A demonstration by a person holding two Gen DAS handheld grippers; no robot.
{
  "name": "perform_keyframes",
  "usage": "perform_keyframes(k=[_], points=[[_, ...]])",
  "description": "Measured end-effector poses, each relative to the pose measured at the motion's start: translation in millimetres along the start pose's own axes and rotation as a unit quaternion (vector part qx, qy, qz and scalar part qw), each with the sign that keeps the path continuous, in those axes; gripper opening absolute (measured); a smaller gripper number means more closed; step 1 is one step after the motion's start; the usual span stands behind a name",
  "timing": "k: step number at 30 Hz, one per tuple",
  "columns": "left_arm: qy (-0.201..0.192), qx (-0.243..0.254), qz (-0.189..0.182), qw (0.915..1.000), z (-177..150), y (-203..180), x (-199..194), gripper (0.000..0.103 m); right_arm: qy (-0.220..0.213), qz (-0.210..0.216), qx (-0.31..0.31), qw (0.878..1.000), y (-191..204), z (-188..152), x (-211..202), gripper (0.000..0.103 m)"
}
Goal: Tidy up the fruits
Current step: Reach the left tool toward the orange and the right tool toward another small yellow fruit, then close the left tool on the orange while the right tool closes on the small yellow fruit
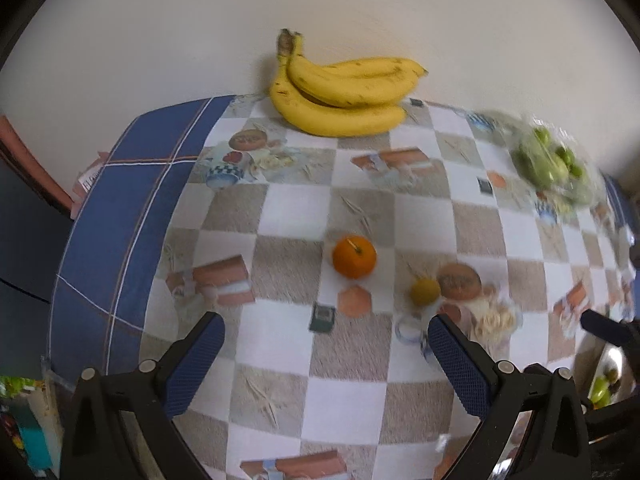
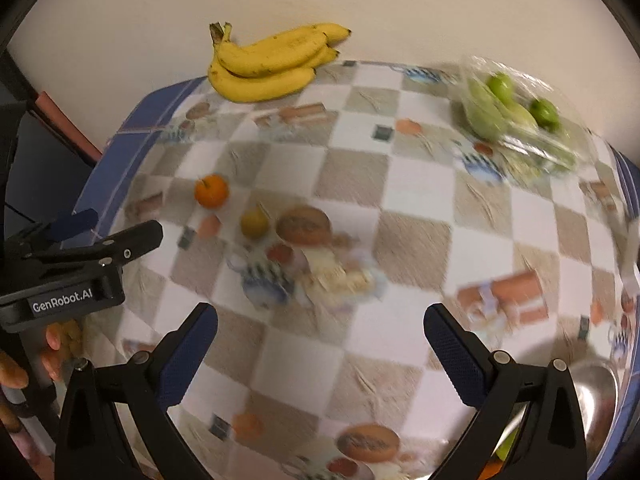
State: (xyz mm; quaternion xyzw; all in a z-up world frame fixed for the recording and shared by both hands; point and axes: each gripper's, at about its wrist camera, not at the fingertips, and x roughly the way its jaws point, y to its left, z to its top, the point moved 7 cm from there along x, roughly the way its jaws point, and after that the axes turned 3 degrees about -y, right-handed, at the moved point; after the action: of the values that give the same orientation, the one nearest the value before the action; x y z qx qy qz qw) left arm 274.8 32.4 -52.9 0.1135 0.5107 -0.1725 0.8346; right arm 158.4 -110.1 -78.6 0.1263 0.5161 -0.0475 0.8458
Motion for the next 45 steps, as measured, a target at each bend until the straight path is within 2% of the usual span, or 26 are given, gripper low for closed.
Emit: perform_keyframes(k=[4, 9, 12, 17, 19, 22, 26, 33, 35, 39, 45], points=[[0.011, -0.018, -0.032, 0.9993, 14, 5, 11, 0.096, -0.002, 0.004, 0.001, 1.0, 18, 25, 12, 0.101], [0.026, -0.035, -0.05, 0.9978, 23, 7, 33, 0.085, 0.017, 0.014, 0.019, 1.0, 29, 37, 40, 0.075], [0.036, -0.048, -0.067, 0.996, 25, 5, 46, 0.082, 0.024, 0.016, 0.025, 0.999, 31, 38, 53, 0.066], [0.047, -0.053, -0.073, 0.9948, 25, 1, 68, 0.075, 0.037, 0.032, 0.04, 0.998, 35, 40, 74, 0.055], [0.054, -0.055, -0.074, 0.9943, 24, -1, 75, 0.071, 0.043, 0.033, 0.038, 0.998, 37, 41, 80, 0.053], [0.055, -0.058, -0.077, 0.9938, 26, -3, 82, 0.065, 0.052, 0.039, 0.041, 0.997, 39, 41, 89, 0.042], [0.067, -0.075, -0.095, 0.9904, 27, -6, 92, 0.06, 0.057, 0.045, 0.046, 0.996, 41, 44, 95, 0.039], [0.075, -0.081, -0.101, 0.9887, 25, -12, 99, 0.04, 0.064, 0.052, 0.037, 0.996, 50, 46, 103, 0.031], [0.074, -0.083, -0.102, 0.9886, 26, -11, 99, 0.04, 0.066, 0.052, 0.036, 0.996, 52, 47, 104, 0.026], [0.071, -0.074, -0.088, 0.9908, 24, -10, 95, 0.039, 0.061, 0.045, 0.032, 0.997, 51, 48, 103, 0.026], [0.066, -0.087, -0.074, 0.9913, 20, -3, 76, 0.039, 0.048, 0.05, 0.028, 0.997, 51, 47, 82, 0.026]])
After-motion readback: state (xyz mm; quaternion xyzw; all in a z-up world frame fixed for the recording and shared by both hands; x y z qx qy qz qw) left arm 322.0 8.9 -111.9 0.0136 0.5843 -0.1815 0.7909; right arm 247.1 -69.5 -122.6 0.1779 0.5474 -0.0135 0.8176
